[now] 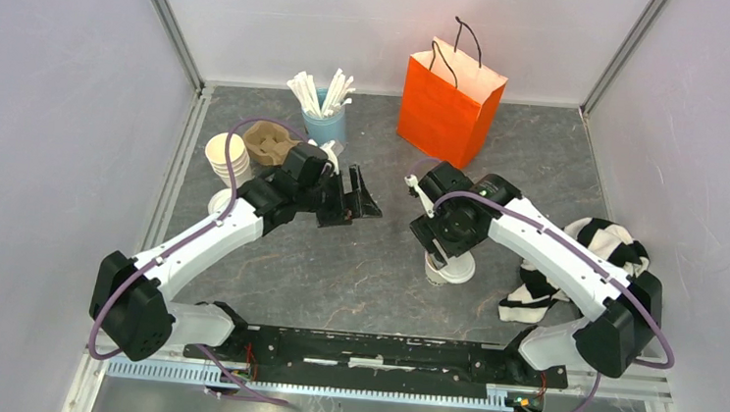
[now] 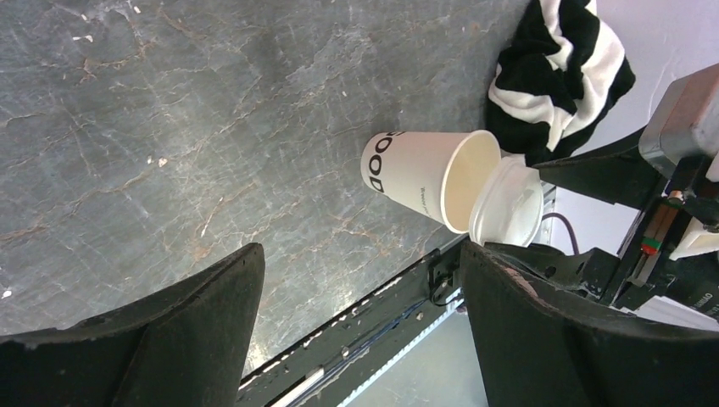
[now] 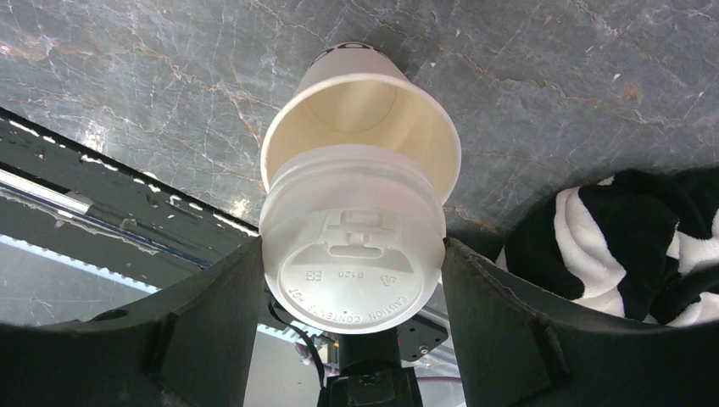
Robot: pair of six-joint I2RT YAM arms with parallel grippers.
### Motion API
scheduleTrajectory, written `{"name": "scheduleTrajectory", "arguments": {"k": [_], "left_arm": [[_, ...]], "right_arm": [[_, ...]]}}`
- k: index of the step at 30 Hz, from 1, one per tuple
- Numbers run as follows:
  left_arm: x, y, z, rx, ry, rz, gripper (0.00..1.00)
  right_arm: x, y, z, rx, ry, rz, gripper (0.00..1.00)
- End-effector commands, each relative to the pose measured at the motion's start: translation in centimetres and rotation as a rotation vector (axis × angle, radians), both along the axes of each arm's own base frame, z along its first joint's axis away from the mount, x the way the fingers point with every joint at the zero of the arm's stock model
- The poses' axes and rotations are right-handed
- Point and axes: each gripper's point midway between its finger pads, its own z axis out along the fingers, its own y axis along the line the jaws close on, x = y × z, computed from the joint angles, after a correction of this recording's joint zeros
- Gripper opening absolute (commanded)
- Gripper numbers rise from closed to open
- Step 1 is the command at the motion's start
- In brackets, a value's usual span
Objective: Pack the takeout coffee
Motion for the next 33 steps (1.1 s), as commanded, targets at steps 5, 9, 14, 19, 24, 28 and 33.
{"name": "scheduleTrajectory", "arguments": {"k": [5, 9, 14, 19, 24, 28, 33], "left_arm": [[-0.1, 0.5, 0.7, 0.024, -0.065, -0.034, 0.91], [0.0, 0.6, 0.7, 0.03, -0.068, -0.036, 0.91], [0.0, 0.6, 0.7, 0.04, -0.067, -0.042, 0.91], [0.3, 0.6, 0.8, 0.054, -0.072, -0.046, 0.91], [0.5, 0.3, 0.9, 0.055, -0.07, -0.052, 0.91], [0.6, 0.3, 0.8, 0.063, -0.07, -0.059, 0.91], [0.8, 0.1, 0.7, 0.066, -0.068, -0.062, 0.91]], "right_arm": [[1.8, 1.9, 0.4, 0.05, -0.048, -0.006, 0.77], [2.4, 2.4, 0.4, 0.068, -0.074, -0.011, 0.79], [2.8, 2.0, -0.1, 0.035, -0.084, -0.018, 0.8], [3.0, 2.1, -0.2, 0.035, -0.088, -0.016, 0.81], [3.1, 1.7, -0.4, 0.012, -0.088, -0.01, 0.81], [3.1, 1.6, -0.4, 0.009, -0.087, -0.012, 0.82], [3.1, 1.3, -0.7, 0.001, -0.094, -0.015, 0.83]]}}
